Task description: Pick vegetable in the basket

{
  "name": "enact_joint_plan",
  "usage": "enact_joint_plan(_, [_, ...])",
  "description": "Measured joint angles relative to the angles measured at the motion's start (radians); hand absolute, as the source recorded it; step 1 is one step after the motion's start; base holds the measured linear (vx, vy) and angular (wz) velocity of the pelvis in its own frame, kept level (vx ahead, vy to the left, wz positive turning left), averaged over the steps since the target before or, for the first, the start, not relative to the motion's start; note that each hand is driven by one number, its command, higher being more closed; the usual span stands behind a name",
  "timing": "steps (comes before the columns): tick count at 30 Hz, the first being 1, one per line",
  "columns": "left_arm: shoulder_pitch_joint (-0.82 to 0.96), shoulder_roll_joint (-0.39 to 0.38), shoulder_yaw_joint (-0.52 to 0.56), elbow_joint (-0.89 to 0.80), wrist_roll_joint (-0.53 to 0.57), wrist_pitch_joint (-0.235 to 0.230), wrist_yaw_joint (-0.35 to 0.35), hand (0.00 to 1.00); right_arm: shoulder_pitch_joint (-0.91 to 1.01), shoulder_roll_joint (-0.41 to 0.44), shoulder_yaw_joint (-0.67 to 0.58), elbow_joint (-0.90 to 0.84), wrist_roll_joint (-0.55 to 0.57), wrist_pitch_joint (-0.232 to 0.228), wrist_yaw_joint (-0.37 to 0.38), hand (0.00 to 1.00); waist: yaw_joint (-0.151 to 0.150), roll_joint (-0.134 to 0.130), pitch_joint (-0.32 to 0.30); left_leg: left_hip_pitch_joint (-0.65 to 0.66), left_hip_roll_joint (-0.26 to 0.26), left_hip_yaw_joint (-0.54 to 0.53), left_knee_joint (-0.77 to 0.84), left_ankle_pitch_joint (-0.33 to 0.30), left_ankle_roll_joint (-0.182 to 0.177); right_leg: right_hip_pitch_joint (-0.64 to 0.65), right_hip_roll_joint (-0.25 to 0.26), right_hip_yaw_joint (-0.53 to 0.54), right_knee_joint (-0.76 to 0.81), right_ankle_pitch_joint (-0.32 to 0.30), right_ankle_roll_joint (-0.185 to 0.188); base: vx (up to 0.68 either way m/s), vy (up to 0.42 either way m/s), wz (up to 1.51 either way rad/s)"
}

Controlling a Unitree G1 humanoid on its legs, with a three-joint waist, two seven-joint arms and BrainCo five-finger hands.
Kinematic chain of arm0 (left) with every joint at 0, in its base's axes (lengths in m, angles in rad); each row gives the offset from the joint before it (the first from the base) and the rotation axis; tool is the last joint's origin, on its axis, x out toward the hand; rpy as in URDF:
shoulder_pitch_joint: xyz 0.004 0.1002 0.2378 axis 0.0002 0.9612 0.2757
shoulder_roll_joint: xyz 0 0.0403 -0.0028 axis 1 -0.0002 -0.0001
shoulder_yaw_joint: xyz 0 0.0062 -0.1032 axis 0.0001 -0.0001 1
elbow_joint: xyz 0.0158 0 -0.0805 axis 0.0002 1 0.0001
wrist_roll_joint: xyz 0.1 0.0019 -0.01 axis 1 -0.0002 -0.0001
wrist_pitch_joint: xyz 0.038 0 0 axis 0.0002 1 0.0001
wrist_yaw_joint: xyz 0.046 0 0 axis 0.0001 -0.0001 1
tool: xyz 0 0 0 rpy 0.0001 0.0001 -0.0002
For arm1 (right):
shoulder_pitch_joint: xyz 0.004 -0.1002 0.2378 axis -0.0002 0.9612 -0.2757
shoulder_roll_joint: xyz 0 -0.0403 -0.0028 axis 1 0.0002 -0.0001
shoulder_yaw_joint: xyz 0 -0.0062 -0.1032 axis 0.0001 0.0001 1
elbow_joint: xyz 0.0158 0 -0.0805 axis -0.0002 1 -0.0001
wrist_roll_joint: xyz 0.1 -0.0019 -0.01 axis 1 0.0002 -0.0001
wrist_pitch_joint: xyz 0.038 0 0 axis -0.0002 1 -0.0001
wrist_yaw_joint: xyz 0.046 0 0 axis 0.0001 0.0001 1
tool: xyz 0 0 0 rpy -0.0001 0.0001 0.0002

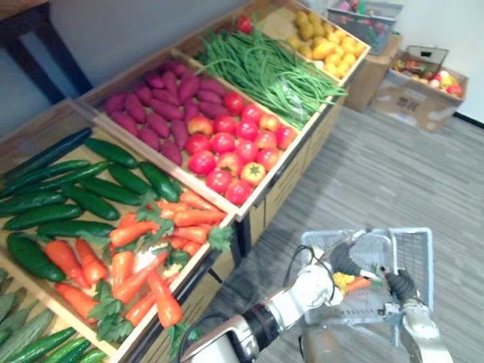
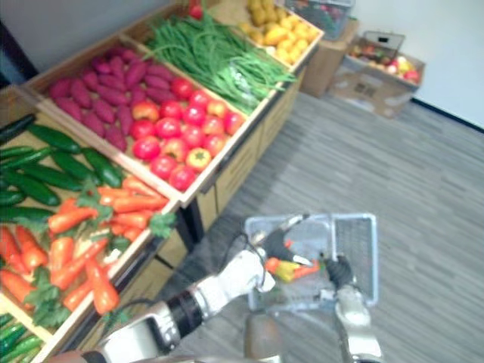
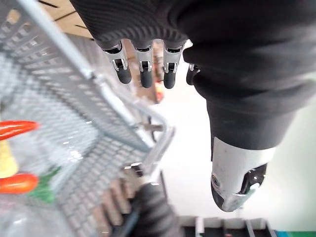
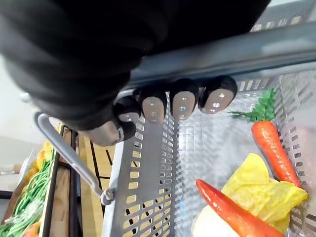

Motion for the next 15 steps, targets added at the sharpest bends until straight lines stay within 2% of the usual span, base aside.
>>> enact_joint_plan(2, [0.075, 0.089, 0.017, -0.186, 0.060, -0.049, -0.042, 0.00, 0.003, 0.017, -0.046, 0.049, -0.061, 0.000, -0.004, 1.00, 0.023, 0.003, -0.002, 0.000, 0.011, -0.020, 0.005, 0.000, 0.000, 0.018, -0.004, -0.018, -0.001, -0.001, -0.001, -0.04, -0.086, 0.26])
enact_joint_plan(3, [0.090, 0.124, 0.026, -0.233, 0.076, -0.058, -0.051, 0.00, 0.002, 0.017, -0.053, 0.064, -0.072, -0.001, -0.004, 1.00, 0.027, 0.006, -0.003, 0.000, 0.013, -0.027, 0.006, -0.001, 0.000, 0.023, -0.005, -0.025, -0.001, -0.002, -0.002, -0.05, -0.094, 0.27])
enact_joint_plan(4, [0.118, 0.200, 0.063, -0.329, 0.095, -0.074, -0.067, 0.00, 0.002, 0.018, -0.068, 0.095, -0.086, -0.003, -0.004, 1.00, 0.038, 0.013, -0.007, 0.001, 0.016, -0.037, 0.011, -0.001, 0.000, 0.033, -0.006, -0.035, -0.001, -0.006, -0.005, -0.04, -0.069, 0.21])
enact_joint_plan(5, [0.137, 0.240, 0.094, -0.374, 0.114, -0.086, -0.069, 0.00, 0.001, 0.018, -0.076, 0.116, -0.103, -0.006, -0.004, 1.00, 0.044, 0.018, -0.011, 0.000, 0.016, -0.044, 0.014, -0.001, 0.000, 0.037, -0.006, -0.041, -0.001, -0.007, -0.006, -0.04, -0.072, 0.23])
enact_joint_plan(6, [0.180, 0.317, 0.168, -0.461, 0.130, -0.108, -0.066, 0.00, -0.001, 0.018, -0.094, 0.152, -0.115, -0.009, -0.003, 1.00, 0.057, 0.028, -0.017, -0.002, 0.017, -0.054, 0.015, -0.001, 0.000, 0.042, -0.008, -0.052, -0.001, -0.007, -0.006, -0.02, -0.055, 0.17])
enact_joint_plan(10, [0.434, 0.511, 0.418, -0.727, 0.205, -0.153, -0.029, 0.00, -0.010, 0.017, -0.154, 0.313, -0.150, -0.030, 0.003, 1.00, 0.090, 0.060, -0.043, -0.005, 0.020, -0.091, 0.015, 0.001, 0.000, 0.073, -0.016, -0.092, -0.022, -0.007, -0.007, 0.00, -0.056, 0.25])
enact_joint_plan(12, [0.556, 0.558, 0.498, -0.807, 0.239, -0.182, -0.022, 0.00, -0.015, 0.017, -0.183, 0.383, -0.150, -0.034, 0.003, 1.00, 0.111, 0.068, -0.068, -0.017, 0.020, -0.112, 0.015, 0.001, 0.000, 0.082, -0.021, -0.110, -0.036, -0.007, -0.008, 0.03, -0.032, 0.31])
enact_joint_plan(13, [0.631, 0.564, 0.533, -0.839, 0.250, -0.195, -0.020, 0.00, -0.018, 0.017, -0.197, 0.429, -0.150, -0.035, 0.002, 1.00, 0.122, 0.058, -0.080, -0.026, 0.019, -0.129, 0.014, 0.003, 0.001, 0.087, -0.026, -0.126, -0.043, -0.007, -0.008, 0.04, -0.027, 0.42])
enact_joint_plan(14, [0.667, 0.563, 0.552, -0.849, 0.259, -0.203, -0.018, 0.00, -0.019, 0.018, -0.203, 0.452, -0.150, -0.036, 0.002, 1.00, 0.127, 0.066, -0.091, -0.030, 0.019, -0.137, 0.015, 0.003, 0.001, 0.090, -0.028, -0.135, -0.046, -0.007, -0.008, 0.04, -0.036, 0.44])
enact_joint_plan(15, [0.729, 0.560, 0.590, -0.859, 0.286, -0.209, -0.018, 0.00, -0.038, 0.018, -0.214, 0.501, -0.150, -0.038, 0.002, 1.00, 0.134, 0.061, -0.094, -0.035, 0.017, -0.159, 0.015, 0.005, 0.004, 0.101, -0.033, -0.157, -0.052, -0.007, -0.008, 0.02, -0.027, 0.36])
